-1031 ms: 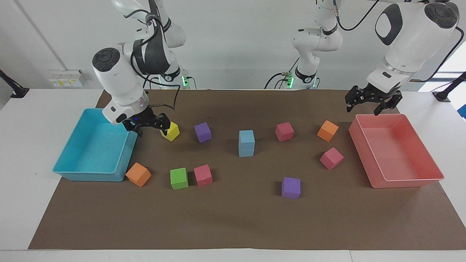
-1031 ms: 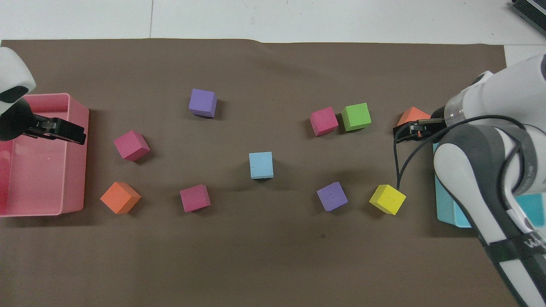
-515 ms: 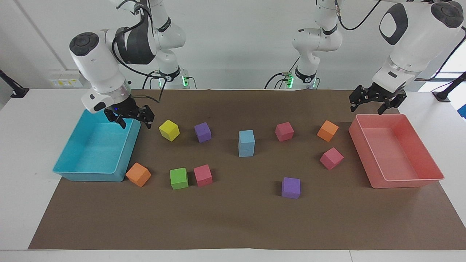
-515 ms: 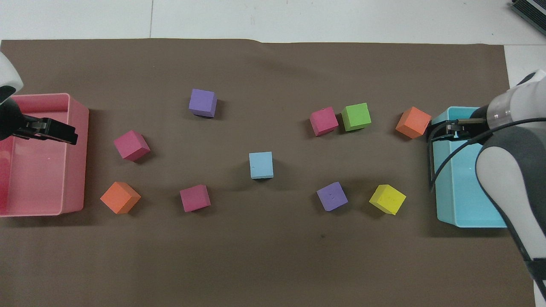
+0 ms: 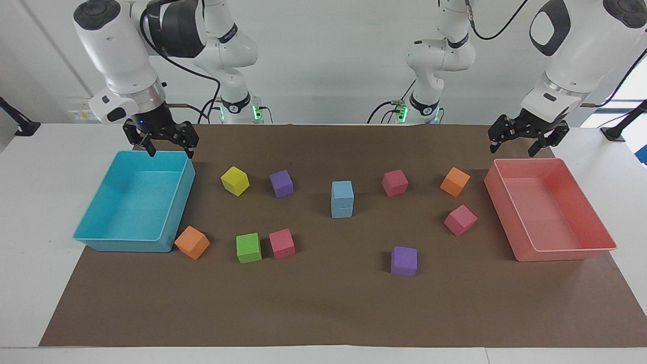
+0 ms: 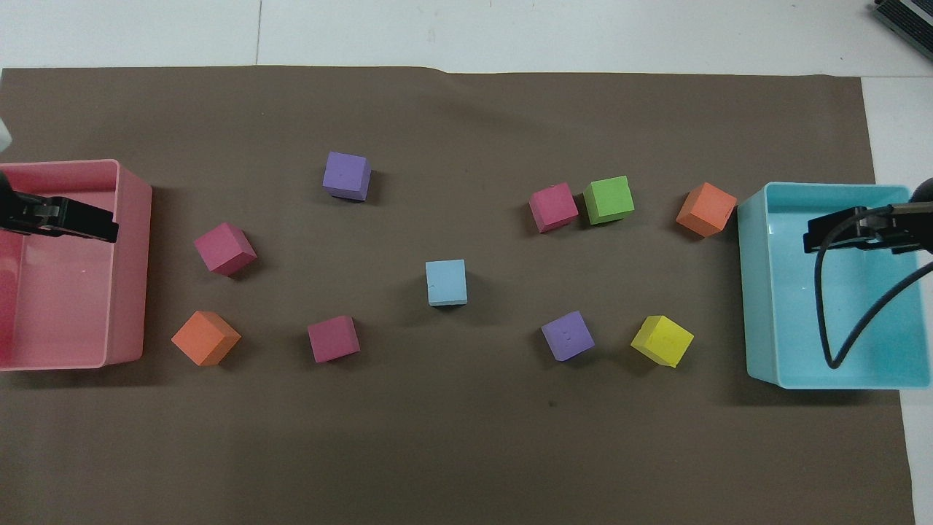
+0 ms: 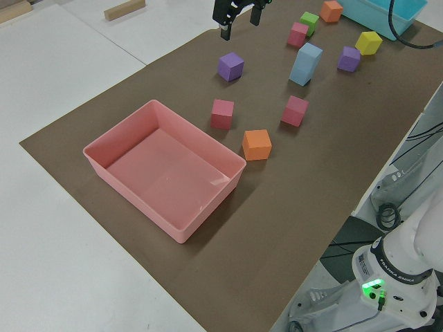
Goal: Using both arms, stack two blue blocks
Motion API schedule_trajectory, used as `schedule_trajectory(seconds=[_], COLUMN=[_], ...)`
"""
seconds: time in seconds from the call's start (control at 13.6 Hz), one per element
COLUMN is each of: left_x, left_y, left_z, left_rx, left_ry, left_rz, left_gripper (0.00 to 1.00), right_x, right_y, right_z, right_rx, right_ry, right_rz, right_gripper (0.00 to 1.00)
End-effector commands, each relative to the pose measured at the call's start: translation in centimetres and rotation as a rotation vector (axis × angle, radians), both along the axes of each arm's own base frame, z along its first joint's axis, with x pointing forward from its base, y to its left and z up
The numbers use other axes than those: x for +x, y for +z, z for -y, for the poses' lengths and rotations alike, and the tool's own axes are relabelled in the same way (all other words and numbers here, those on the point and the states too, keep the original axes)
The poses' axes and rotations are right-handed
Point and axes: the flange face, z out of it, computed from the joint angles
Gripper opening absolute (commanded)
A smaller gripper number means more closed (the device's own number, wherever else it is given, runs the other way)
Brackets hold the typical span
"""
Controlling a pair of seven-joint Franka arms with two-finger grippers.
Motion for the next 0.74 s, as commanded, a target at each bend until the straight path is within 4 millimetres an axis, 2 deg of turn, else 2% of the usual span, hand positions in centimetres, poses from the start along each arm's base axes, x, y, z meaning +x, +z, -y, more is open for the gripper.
schedule_trajectory(seconds=[0.0,0.22,0.44,0.66], left_x=[-1.0,-1.3,-1.4,-1.5], left_y=[0.7,0.7,0.8,0.8], left_z=[0.1,0.0,0.1,0.1], left_rx=[0.021,0.021,0.021,0.021], left_ry=[0.012,0.012,0.009,0.007], left_rz=[-0.015,-0.02,-0.019,-0.023], left_gripper=[1.0,1.0,1.0,1.0], right_x=[-0.6,-2.0,-2.9,-3.0], right_y=[2.3,4.2,3.7,3.8], right_z=[0.0,0.4,1.8,2.0], right_rx=[-0.002,-0.004,-0.001,-0.001], right_ry=[0.02,0.019,-0.001,-0.004], right_rz=[0.008,0.042,0.025,0.02], right_gripper=[1.0,1.0,1.0,1.0])
